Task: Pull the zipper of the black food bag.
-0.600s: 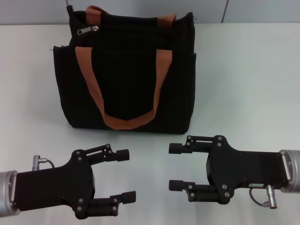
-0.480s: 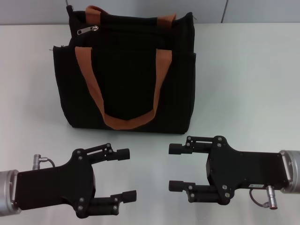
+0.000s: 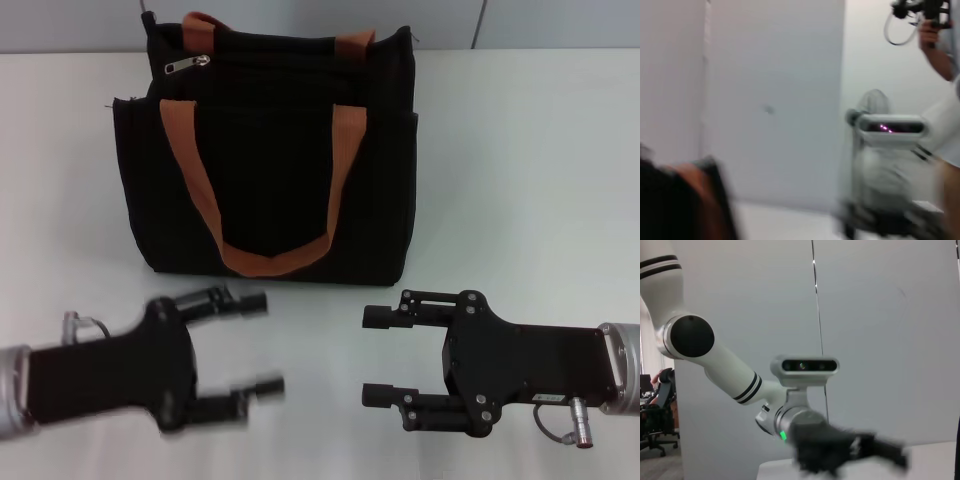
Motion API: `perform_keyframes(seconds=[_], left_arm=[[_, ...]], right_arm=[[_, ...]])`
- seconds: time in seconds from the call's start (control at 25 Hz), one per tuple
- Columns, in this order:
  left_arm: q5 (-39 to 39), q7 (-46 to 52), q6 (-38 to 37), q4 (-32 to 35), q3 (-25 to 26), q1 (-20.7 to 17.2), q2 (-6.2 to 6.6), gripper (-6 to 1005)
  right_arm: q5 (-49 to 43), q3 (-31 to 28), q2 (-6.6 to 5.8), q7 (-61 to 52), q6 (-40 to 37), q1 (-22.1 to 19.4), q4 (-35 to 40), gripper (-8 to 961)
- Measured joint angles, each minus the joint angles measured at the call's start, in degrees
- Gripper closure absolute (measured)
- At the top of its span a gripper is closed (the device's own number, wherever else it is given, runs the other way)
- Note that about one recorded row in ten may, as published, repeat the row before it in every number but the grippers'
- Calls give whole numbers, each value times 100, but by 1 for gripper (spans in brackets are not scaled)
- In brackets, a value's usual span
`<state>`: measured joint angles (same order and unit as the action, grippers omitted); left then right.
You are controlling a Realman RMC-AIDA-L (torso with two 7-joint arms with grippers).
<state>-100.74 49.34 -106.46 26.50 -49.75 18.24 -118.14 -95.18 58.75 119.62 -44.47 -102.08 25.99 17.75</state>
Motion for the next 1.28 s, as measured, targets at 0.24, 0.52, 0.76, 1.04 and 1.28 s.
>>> perform_keyframes(seconds=[0.24,0.52,0.76,1.04,1.28], left_arm=[[1208,94,2,-672,1725,162,-71,200],[2109,737,1419,-560,2259,542,-35,200],[1653,938,2629,-42,1807,869,-11,200],[1044,1343,2798,734,1519,877,-5,201],[592,1808,2819,1131,1542,872,17,200]], right_arm=[[4,-39,10,2,-4,55,-32,332],[9,-54,10,16,21,90,-142,346],[9,-58,8,24,31,62,-193,358],[28,-66,8,26,93,79,-229,371],[127,-65,10,27,98,102,-243,383]])
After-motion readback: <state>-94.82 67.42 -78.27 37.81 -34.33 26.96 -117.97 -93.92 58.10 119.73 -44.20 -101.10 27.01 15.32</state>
